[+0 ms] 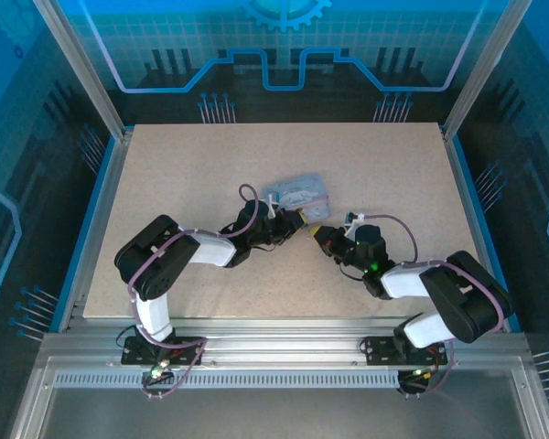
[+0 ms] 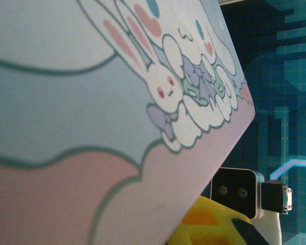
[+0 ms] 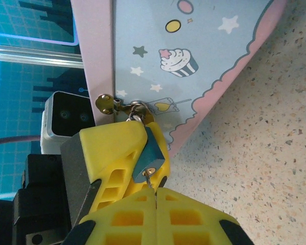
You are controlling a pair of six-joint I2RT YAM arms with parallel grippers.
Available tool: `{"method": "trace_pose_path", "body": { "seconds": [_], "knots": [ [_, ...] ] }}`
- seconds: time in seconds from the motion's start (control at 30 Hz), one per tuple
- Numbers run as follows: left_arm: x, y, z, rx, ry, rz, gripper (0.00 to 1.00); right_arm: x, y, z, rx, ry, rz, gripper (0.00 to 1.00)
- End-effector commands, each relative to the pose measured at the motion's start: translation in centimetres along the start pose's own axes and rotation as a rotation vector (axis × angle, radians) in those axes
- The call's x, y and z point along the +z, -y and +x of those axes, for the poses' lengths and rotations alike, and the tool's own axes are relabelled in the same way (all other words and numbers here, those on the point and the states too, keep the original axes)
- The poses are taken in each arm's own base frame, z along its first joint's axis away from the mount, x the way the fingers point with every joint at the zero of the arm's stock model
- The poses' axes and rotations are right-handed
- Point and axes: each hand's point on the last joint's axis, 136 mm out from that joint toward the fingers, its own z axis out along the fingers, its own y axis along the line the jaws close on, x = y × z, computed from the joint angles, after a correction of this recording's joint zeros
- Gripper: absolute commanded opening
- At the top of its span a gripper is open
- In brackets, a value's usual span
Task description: Unlock a padlock with a key
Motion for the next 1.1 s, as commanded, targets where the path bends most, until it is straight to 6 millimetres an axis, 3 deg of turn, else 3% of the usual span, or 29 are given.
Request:
{"method": "trace_pose_path", "body": {
  "seconds": [0.0,0.47,0.7,1.07],
  "knots": [
    [0.2,2.1,-0.3,-0.003,-0.008,0.072,0.00,0.6,-0.9,-0.3,-0.036,0.015,-0.015,0.00],
    [0.1,2.4,-0.3,-0.002,-0.009,0.092,0.00,0.9,-1.6,-0.8,0.051,0.055,-0.063,0.00],
    [0.0,2.8,-0.3,-0.004,-0.005,0.112,0.00,1.0,0.4,-0.3,0.248,0.079,-0.012,0.00],
    [-0.1,3.4,-0.2,-0.004,-0.009,0.143,0.00,1.8,1.6,0.4,0.407,0.061,-0.004,0.00]
  ]
}}
